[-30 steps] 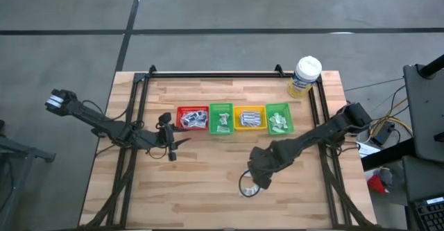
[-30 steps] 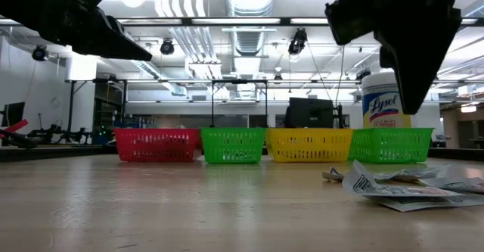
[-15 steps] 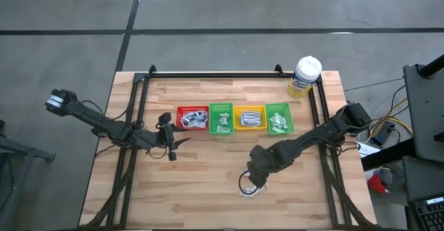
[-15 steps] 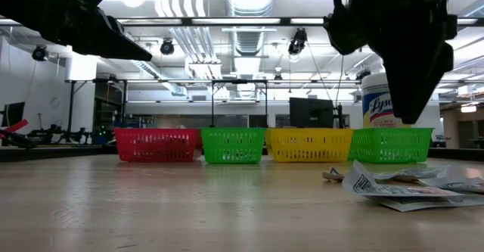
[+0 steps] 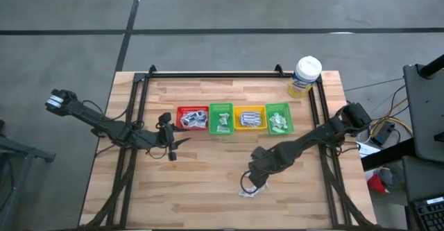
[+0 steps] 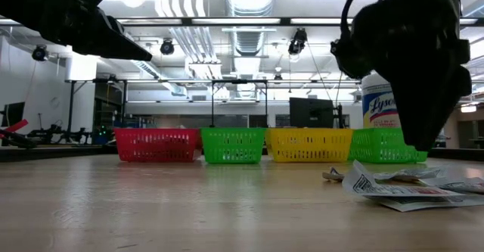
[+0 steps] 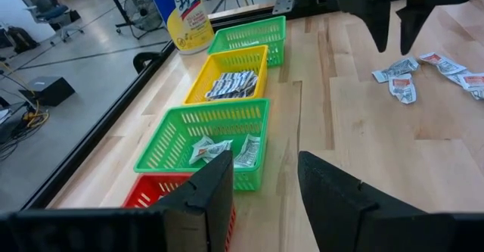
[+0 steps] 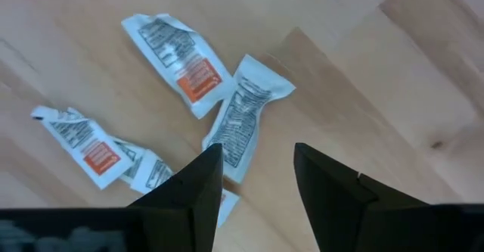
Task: Pick & Place First Aid Supplies
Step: Put the ointment pack into the left green basket
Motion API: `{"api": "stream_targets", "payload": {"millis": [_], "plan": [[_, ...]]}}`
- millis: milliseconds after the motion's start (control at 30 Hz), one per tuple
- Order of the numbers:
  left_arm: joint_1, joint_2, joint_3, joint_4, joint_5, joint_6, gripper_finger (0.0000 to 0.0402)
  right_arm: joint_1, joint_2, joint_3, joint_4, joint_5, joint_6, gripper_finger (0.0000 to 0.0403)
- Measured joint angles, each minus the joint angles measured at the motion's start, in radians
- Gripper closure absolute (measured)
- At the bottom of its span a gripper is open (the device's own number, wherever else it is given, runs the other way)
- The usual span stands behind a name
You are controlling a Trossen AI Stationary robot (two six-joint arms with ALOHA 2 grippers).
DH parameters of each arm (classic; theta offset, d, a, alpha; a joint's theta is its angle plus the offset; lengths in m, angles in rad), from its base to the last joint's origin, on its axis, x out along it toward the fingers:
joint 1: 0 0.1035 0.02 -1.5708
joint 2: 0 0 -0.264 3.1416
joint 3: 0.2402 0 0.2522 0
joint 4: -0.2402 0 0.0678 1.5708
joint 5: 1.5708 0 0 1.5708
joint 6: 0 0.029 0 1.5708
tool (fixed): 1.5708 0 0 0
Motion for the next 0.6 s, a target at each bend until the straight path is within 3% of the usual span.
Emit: {"api": "stream_targets", "payload": {"millis": [600], "plan": [[0.000,0.000,0.000,0.000,0.000,0.000,0.0251,0.000,0.002,-0.071,0.092,-0.005,0.054,0.0250]]}}
